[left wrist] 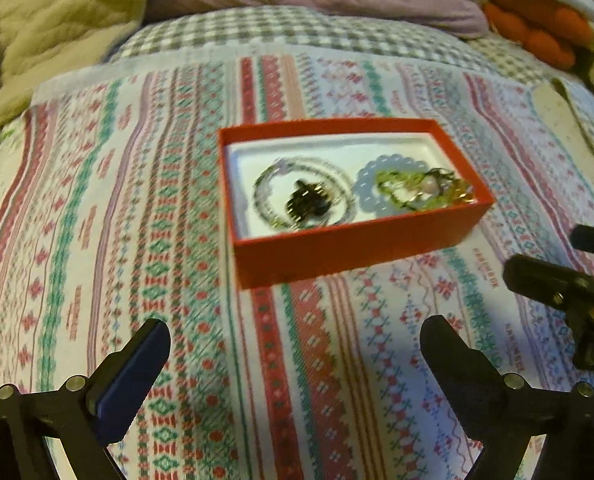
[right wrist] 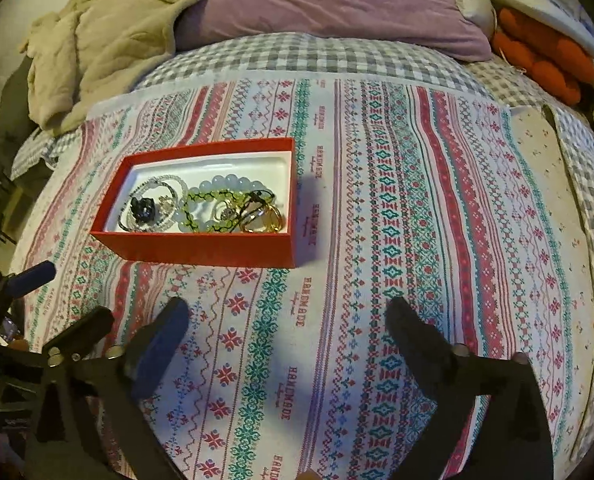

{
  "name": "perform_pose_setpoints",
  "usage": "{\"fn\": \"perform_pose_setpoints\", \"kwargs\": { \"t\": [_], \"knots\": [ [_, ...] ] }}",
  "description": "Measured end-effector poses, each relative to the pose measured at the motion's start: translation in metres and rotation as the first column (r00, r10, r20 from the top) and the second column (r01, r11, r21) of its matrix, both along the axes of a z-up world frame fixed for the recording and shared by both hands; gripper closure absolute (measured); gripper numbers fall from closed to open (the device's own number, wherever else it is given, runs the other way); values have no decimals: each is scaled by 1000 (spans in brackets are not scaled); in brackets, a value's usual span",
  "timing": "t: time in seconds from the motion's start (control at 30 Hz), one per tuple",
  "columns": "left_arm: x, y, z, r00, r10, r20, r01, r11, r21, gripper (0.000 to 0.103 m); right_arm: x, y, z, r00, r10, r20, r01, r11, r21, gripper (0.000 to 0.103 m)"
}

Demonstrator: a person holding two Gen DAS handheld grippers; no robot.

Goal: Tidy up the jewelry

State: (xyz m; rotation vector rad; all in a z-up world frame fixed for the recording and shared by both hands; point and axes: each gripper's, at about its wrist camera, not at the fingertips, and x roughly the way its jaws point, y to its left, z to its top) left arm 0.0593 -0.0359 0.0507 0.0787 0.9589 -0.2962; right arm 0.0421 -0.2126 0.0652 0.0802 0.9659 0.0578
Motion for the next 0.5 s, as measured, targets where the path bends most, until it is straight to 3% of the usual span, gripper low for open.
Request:
{"fn": "perform_pose_setpoints", "kwargs": {
  "t": [0.2, 0.5],
  "knots": [
    [3, 7, -7, 998, 60, -20, -60, 998, 34, 1, 1, 5, -6, 999, -7, -36, 6, 1000, -26, 0],
    [5, 10, -11, 997, 64, -37, -63, 997, 41, 1, 4, 11, -11, 998, 0, -55, -3, 999, -50, 0]
  ]
}}
